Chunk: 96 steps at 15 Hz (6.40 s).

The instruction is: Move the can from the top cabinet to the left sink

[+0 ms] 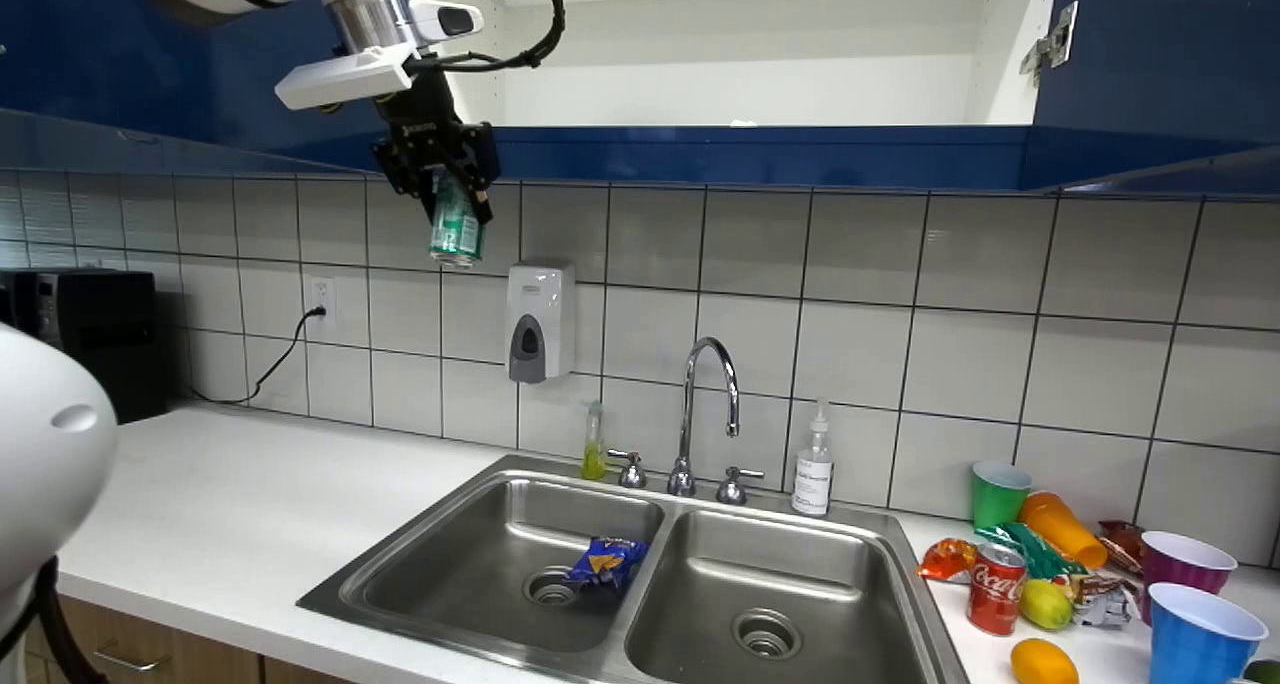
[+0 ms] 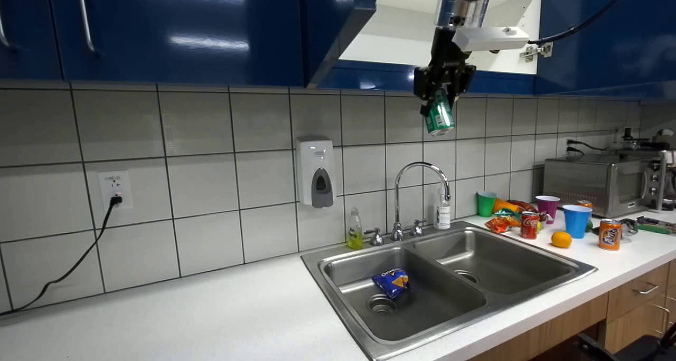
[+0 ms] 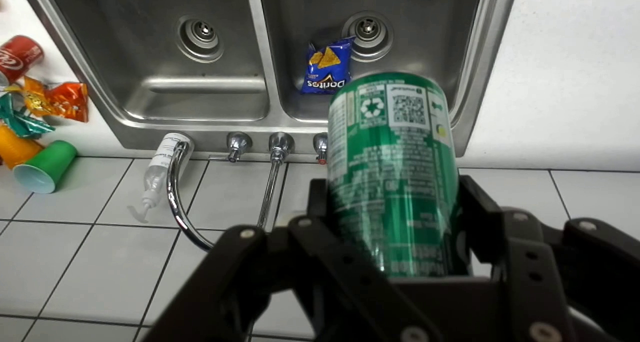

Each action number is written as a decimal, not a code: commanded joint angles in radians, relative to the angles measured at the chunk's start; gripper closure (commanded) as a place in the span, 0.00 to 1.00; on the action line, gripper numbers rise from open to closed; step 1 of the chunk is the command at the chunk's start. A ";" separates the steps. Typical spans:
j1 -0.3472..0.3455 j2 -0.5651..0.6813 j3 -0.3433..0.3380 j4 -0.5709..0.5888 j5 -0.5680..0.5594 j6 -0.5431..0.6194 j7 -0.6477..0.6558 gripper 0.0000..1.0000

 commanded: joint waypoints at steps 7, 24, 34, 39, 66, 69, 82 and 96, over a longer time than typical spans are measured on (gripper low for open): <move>-0.011 0.089 -0.018 -0.106 0.007 0.192 -0.031 0.62; -0.013 0.315 -0.009 -0.237 -0.001 0.508 -0.029 0.62; -0.013 0.400 -0.008 -0.275 0.011 0.583 -0.024 0.37; -0.013 0.401 -0.008 -0.275 0.011 0.585 -0.024 0.37; -0.055 0.787 -0.069 -0.258 -0.090 0.999 -0.078 0.62; -0.055 0.865 -0.060 -0.238 -0.029 1.056 -0.133 0.62; -0.051 1.119 -0.063 -0.106 -0.029 1.180 -0.189 0.62; -0.010 1.348 -0.069 0.088 -0.018 1.179 -0.202 0.62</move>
